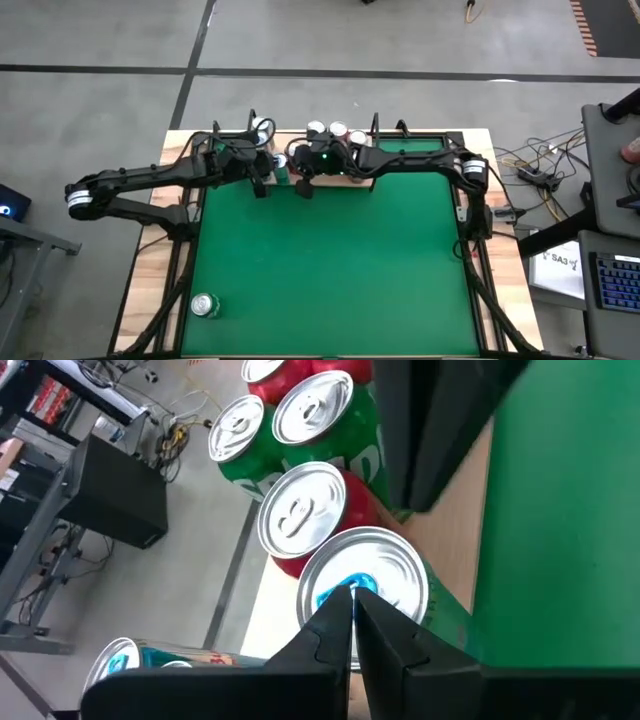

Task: Pick and place cans onto a shelf
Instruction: Put the blue silver soda can on the shelf

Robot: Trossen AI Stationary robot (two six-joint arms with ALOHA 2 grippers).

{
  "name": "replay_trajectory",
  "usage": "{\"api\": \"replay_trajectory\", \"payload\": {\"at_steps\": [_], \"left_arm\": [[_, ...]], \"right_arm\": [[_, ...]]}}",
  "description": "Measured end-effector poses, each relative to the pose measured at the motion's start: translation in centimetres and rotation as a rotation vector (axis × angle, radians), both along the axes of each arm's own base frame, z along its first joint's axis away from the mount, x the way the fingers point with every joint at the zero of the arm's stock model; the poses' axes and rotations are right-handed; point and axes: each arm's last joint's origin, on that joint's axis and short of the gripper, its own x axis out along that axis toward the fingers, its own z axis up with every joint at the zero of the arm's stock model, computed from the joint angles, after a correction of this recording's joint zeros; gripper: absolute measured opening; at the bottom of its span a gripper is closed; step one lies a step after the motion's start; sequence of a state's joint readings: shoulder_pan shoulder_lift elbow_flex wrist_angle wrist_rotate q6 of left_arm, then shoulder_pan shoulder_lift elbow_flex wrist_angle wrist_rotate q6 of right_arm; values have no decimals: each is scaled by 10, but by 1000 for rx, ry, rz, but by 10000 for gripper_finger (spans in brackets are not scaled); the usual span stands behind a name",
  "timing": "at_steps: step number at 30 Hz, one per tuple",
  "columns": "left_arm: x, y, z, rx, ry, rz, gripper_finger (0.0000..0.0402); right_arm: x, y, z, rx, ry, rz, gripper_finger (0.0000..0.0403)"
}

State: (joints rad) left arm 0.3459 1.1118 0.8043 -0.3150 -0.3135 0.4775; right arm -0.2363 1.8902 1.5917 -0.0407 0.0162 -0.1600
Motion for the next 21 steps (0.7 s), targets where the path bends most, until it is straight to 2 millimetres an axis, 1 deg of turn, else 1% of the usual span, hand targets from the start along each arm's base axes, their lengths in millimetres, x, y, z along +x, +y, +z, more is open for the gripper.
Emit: {"api": "replay_trajectory", "payload": {"at_steps": [7,15,21], "left_arm": [[-1,0,-1,-31,-8,23,0],[-2,-2,-1,-61,-19,45,0],[-5,-6,0,-83,-30,48,0]], "right_arm": [[9,-2,-26,8,55,1,9],[10,-4,-28,10,52,-12,9],[10,-6,-27,-1,42,-11,9]]}}
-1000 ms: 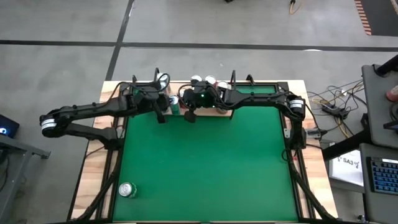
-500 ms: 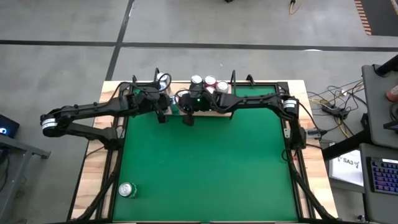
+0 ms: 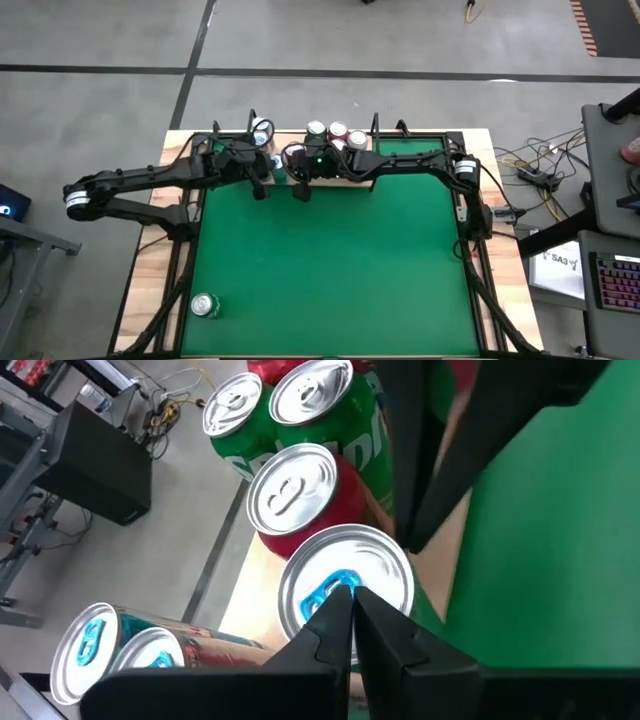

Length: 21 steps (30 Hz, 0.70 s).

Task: Pick and place cans onto a shelf
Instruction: Put the blue silver soda can on the shelf

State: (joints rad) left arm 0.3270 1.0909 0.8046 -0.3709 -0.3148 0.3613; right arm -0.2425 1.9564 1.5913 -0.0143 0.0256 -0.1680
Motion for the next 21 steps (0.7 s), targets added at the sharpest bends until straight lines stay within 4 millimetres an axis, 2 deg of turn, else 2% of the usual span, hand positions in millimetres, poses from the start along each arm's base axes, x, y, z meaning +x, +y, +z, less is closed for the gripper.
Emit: {"api": "replay_trajectory", "payload": {"at_steps": [14,21], "left_arm": [[-5,-2,6,-14,-51,43,0],[-21,-11,29,31,-192,44,0]], "right_arm": [[-1,1,-2,18,17,25,9],[7,11,-5,60,-31,112,9]]}}
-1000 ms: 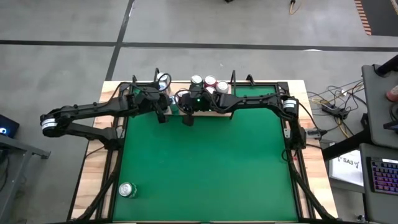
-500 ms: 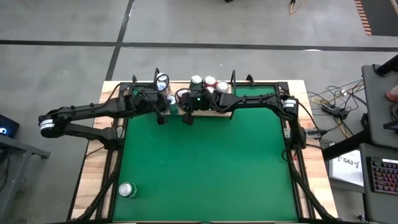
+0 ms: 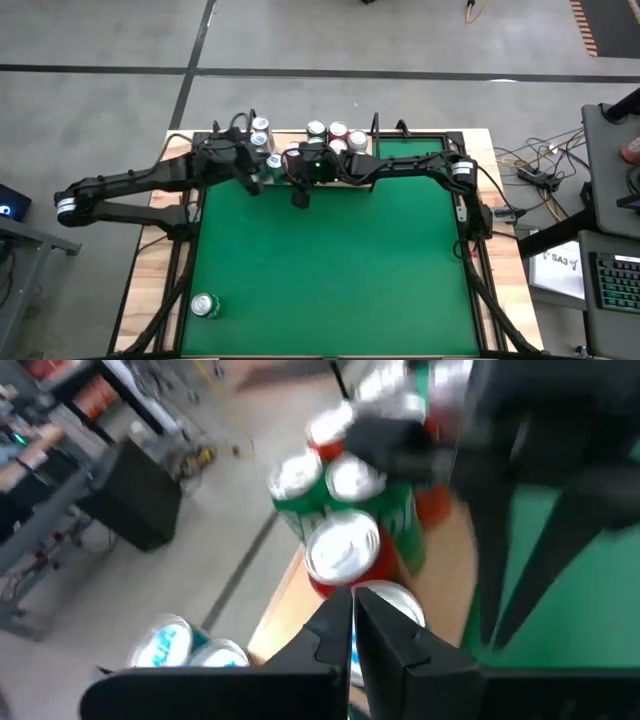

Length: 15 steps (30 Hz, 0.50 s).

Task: Pick and place cans onto a shelf
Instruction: Put the blue silver soda can on the shelf

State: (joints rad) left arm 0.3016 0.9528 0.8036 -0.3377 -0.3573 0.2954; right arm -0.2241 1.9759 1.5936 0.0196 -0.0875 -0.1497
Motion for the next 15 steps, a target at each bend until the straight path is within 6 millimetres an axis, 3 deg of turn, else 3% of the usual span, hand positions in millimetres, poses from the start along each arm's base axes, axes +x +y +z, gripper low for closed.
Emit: {"api": "replay_trajectory", "payload": {"at_steps": [7,15], "left_arm": [[-26,-11,27,26,-192,-2,0],[-46,-18,42,8,-319,-58,0]], "right_arm": [[8,-2,-5,-10,-47,-10,9],[11,-8,-7,-30,-44,-44,9]]}}
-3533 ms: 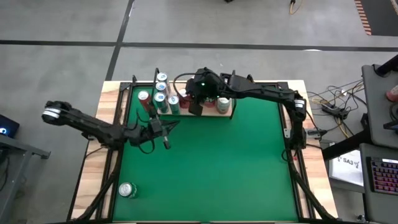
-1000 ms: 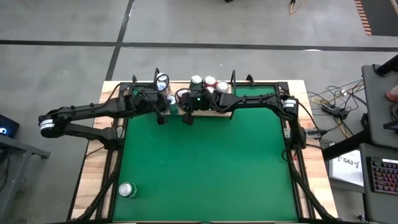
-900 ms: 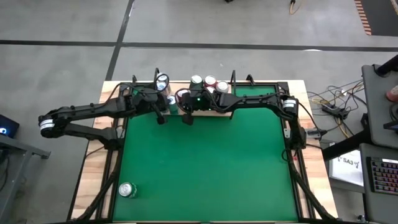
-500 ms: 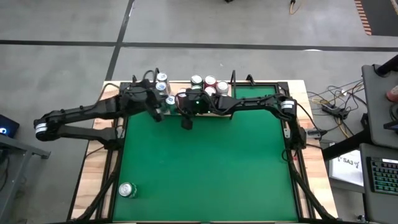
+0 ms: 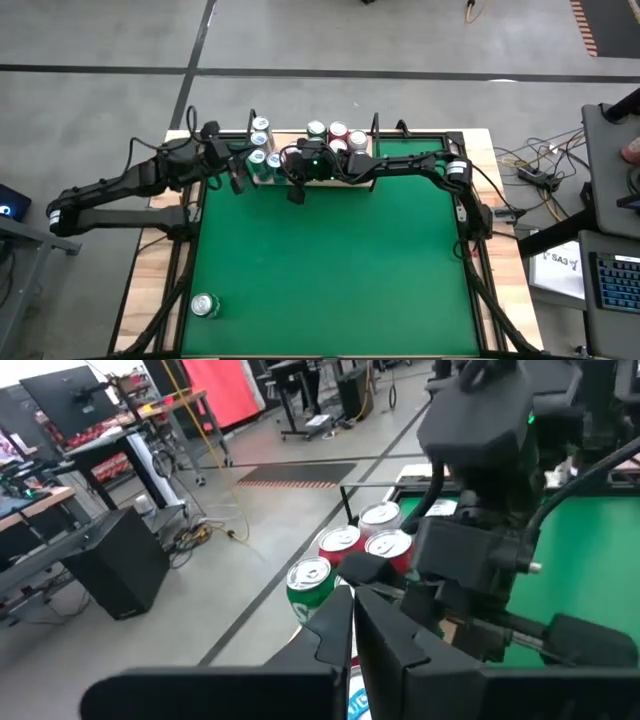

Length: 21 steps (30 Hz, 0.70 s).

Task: Pick and place cans onto a shelf
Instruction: Put the blue silver soda can on the shelf

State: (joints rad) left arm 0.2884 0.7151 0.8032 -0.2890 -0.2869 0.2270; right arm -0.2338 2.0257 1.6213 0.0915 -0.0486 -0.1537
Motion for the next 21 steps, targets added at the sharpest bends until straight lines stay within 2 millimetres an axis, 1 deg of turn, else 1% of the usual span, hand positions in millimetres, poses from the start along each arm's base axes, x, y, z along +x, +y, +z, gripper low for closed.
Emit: {"api": "replay_trajectory", "payload": {"at_steps": [5,11,14,18,21], "left_arm": [[-3,-1,2,-2,-17,-8,0],[-2,-1,0,-4,-11,-8,0],[-1,-1,-2,-7,-3,-8,0],[0,0,-4,-10,4,-8,0],[0,0,-4,-14,3,-7,0]], "right_arm": [[3,-4,-3,-14,1,-2,9],[10,-8,-8,-21,8,-2,9],[10,-8,-9,-22,21,-4,9],[9,-8,-5,-22,18,0,9],[5,-6,7,-10,12,-2,9]]}}
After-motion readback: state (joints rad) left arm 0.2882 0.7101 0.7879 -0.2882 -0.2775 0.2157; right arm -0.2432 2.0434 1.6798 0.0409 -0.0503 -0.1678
